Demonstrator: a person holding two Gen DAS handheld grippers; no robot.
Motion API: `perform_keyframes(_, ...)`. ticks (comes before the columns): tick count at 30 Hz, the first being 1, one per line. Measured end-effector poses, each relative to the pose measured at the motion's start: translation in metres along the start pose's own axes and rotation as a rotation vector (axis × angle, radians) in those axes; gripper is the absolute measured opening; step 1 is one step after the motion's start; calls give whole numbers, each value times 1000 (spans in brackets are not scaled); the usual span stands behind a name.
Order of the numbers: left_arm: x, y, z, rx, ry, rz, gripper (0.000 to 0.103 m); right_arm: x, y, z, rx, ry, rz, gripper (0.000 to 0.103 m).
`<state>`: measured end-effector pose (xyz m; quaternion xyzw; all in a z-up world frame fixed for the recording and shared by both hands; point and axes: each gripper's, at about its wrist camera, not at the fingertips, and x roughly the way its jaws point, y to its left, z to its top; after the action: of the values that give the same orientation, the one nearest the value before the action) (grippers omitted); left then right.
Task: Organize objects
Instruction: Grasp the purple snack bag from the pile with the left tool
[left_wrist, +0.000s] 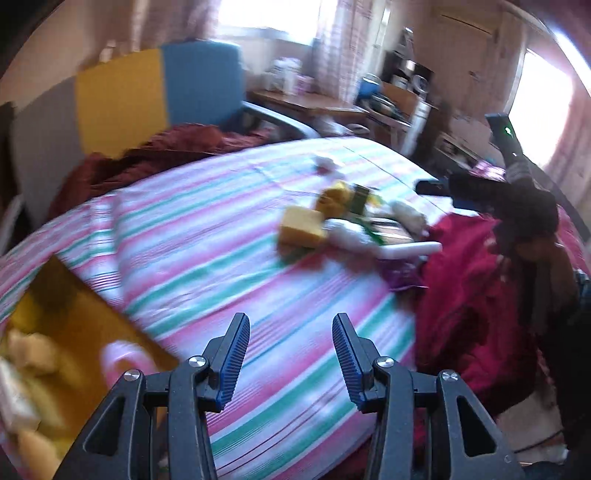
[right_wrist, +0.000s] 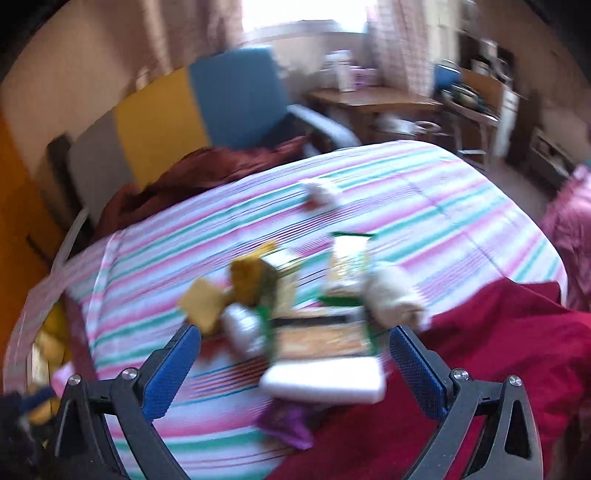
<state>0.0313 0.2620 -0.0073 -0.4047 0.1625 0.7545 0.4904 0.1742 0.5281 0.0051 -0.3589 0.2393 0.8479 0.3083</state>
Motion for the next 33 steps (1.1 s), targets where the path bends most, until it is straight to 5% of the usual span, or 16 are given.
perform_keyframes(4,37,-26,16,17,61,-121,47,9,-26,0,87,-10,29,103)
perform_keyframes(15,119,-77,46,5,201,-298,47,22,-55,-3,240,3,135,103)
perform_keyframes(22,160,-107,57,21,282,-340,47,29,-56,-3,238,29,155,103)
perform_keyframes(27,186,-106,58,-15,333,-305,44,42,-61,-5,272,95,176,103)
perform_keyframes(33,166,-83,42,-30,288,-318,39,68,-46,-12,203,233,139,103)
